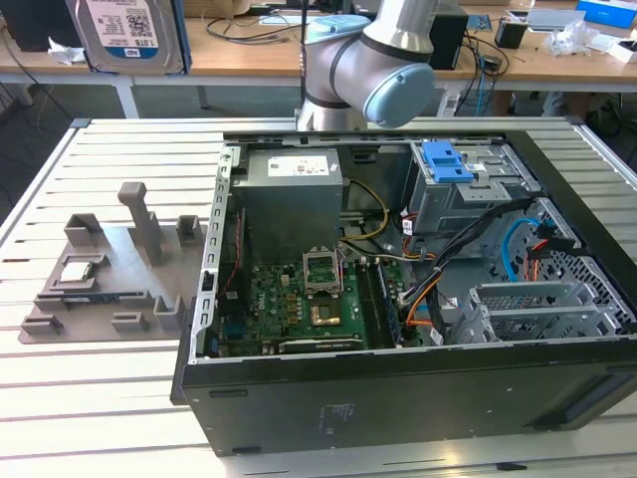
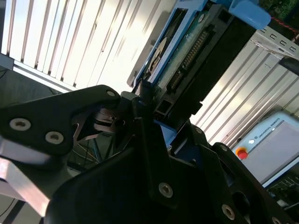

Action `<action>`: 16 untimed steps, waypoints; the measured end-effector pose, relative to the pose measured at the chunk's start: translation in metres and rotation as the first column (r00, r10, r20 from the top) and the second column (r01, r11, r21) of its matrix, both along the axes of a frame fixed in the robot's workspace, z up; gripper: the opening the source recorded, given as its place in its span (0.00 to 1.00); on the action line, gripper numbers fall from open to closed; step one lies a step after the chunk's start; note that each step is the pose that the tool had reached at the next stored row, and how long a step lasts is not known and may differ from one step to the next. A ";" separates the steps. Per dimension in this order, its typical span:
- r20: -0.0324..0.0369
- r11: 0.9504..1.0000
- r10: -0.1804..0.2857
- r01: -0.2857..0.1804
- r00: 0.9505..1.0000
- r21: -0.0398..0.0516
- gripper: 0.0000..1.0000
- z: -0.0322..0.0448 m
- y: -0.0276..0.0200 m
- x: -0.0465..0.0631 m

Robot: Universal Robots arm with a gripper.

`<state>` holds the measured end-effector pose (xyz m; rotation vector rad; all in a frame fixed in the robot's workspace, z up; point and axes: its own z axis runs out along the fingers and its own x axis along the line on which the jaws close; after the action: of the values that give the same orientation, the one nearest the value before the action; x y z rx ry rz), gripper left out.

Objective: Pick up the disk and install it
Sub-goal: 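Pick up the disk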

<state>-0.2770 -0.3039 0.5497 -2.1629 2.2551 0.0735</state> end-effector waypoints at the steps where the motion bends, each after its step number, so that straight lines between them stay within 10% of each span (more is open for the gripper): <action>1: 0.000 1.000 0.000 0.000 1.000 0.000 0.37 0.0000 0.0000 0.003; 16: -0.005 1.000 0.000 0.000 1.000 -0.003 0.37 0.0000 0.0000 0.066</action>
<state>-0.2112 -0.3039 0.5497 -2.1664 2.2591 0.0756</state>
